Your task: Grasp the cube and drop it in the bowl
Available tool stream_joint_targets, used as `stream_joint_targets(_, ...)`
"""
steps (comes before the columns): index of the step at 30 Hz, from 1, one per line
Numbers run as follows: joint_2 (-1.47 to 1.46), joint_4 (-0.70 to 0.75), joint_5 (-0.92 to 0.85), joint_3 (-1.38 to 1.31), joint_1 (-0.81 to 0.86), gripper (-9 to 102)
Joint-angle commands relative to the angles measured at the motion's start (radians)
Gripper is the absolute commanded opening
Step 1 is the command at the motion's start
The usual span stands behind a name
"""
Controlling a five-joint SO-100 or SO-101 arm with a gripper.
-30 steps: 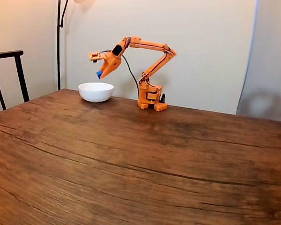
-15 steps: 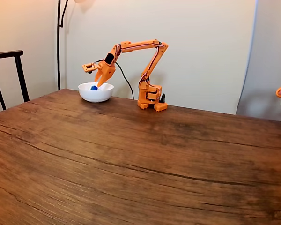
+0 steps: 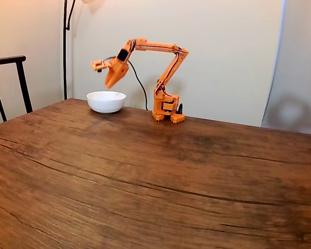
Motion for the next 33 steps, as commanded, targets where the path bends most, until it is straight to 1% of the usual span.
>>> stream_joint_targets(1,0.086,0.089,-0.008,-0.06,-0.069,4)
stream_joint_targets(6,0.253,0.227,-0.117,-0.048,-0.252,3)
stream_joint_targets(13,0.541,0.308,-0.267,0.054,-0.531,3)
stream_joint_targets(20,0.793,0.302,-0.393,0.209,-0.788,3)
stream_joint_targets(26,0.937,0.291,-0.468,0.331,-0.991,3)
stream_joint_targets(29,0.992,0.239,-0.46,0.38,-1.057,3)
stream_joint_targets(31,1.02,0.193,-0.46,0.42,-1.094,-1)
stream_joint_targets(33,1.04,0.14,-0.46,0.469,-1.121,-1)
